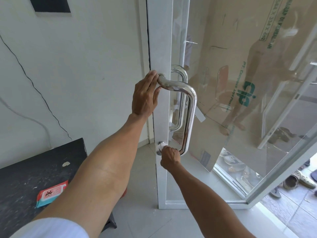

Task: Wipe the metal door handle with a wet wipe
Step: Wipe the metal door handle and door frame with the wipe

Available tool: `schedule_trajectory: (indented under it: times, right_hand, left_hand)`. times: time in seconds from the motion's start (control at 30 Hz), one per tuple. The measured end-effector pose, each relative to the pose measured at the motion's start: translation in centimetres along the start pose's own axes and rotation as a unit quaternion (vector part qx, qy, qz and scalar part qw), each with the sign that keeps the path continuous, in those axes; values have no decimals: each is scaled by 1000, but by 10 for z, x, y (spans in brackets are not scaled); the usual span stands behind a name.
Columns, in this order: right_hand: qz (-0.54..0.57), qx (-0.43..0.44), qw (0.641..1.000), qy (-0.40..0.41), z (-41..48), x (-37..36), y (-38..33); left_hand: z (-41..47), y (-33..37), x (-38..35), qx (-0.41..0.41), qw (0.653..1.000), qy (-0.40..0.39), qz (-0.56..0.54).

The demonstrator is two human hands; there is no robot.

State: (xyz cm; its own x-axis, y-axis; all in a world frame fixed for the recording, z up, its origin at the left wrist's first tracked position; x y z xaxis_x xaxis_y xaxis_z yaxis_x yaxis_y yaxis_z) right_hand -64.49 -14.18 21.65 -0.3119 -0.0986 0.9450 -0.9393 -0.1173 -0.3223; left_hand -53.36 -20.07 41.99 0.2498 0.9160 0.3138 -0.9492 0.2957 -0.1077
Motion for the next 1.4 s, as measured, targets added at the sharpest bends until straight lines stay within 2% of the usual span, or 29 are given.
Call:
schedule_trajectory:
  times: [0.2,0.37,0.57,0.77,0.9,0.97,1.0,1.03,1.07,1.1,1.13,1.17,1.23,1.27,1.3,1.4]
  right_hand:
    - [81,29,996,28,-3,-4,7]
    - [40,62,996,52,-8,-23,4]
    - [-181,152,971,29,-15,-34,5]
    - [-321,211,923,8,-15,-38,19]
    - [-393,207,896,12,-34,-45,31]
    - [-380,193,905,8,-48,-57,40]
    - [-349,177,920,-2,-55,-64,45]
    - [-271,125,954,-24,-64,-68,52]
    - [-140,43,988,-43,-72,-71,61]
    - [43,-60,997,-27,-80,-70,69]
    - [227,-172,959,-6,-87,-69,76]
    - [395,-272,877,9,-92,-65,77]
    - [654,-366,661,23,-89,-67,79]
    - [735,-377,563,29,-83,-69,79]
    - [792,-376,480,23,-76,-68,78]
    - [900,-329,286,3,-61,-63,66]
  left_hand:
    - [-3,4,-1,29,999,-6,-19]
    - [-1,4,-1,23,999,-16,-15]
    - [-2,5,-3,34,999,-26,-19]
    - [-1,5,-2,36,999,-32,-20]
    - [-1,7,-2,46,998,-33,-27]
    - [0,7,-1,43,998,-34,-21]
    - [0,6,-1,41,998,-35,-18]
    - [1,6,-1,39,998,-36,-16]
    - [0,6,-1,40,998,-37,-15]
    - [1,7,-2,42,998,-37,-14]
    - [1,7,-2,45,998,-37,-13]
    - [1,8,-2,48,998,-37,-13]
    - [1,9,-2,51,998,-36,-11]
    - [1,9,-1,49,998,-36,-9]
    - [0,10,-1,46,998,-35,-6]
    - [0,9,1,41,999,-36,-2]
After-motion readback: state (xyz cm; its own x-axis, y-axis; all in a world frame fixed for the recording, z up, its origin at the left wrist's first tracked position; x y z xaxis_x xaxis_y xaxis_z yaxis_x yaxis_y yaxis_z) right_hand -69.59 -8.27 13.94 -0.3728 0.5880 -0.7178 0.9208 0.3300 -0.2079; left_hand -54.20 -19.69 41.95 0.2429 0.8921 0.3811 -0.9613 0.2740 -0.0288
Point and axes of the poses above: each hand's wrist, its own z-axis towards the middle knuckle, its own x-axis out of the back of the hand, y = z × x, the point moved 2 cm from there along z, towards the middle knuckle, and after that the axes turned 14 degrees about z, right-handed, at the moved point
